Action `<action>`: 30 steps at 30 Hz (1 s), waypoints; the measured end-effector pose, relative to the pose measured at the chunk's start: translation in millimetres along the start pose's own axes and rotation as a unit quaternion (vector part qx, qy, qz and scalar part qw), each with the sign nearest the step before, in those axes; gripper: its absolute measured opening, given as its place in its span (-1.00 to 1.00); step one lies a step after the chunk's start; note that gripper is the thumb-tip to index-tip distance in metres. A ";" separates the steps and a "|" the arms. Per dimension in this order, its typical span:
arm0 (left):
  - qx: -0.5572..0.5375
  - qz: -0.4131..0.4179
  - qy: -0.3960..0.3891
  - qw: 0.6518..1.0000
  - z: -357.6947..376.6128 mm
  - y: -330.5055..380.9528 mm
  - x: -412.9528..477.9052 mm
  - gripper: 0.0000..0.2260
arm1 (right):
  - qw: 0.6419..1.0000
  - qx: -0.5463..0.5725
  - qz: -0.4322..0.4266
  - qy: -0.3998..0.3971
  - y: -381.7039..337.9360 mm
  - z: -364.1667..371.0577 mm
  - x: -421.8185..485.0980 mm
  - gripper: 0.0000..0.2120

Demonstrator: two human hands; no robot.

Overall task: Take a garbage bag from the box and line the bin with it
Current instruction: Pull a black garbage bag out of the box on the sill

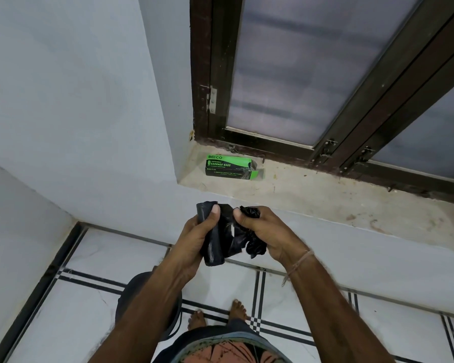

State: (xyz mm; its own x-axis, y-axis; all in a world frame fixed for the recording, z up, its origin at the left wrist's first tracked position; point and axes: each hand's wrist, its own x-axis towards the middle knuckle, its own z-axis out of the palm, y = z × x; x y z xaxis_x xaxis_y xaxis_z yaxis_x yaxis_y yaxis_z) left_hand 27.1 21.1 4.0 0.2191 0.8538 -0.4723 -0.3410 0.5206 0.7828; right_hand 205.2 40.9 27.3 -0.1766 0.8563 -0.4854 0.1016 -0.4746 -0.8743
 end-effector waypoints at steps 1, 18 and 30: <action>-0.014 -0.007 -0.001 1.000 2.7 0.7 -0.3 -0.48 | 0.999 0.042 0.012 0.000 2.1 3.6 0.6 -0.70; -0.102 0.059 0.107 0.987 -17.5 -8.7 11.9 -0.56 | 0.904 0.424 0.047 -0.014 17.0 1.3 1.6 -0.64; -0.147 0.029 0.036 0.988 -7.7 2.9 7.3 -0.48 | 0.995 0.097 -0.017 0.031 24.4 5.4 -4.8 -0.58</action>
State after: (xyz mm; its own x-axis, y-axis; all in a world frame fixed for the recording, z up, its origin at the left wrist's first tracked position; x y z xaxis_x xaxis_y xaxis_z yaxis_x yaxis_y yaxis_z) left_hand 20.7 29.0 -0.3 0.1304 0.8749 -0.4664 -0.6042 0.4431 0.6623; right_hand 203.3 24.1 8.3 -0.1150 0.8806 -0.4597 -0.0953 -0.4704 -0.8773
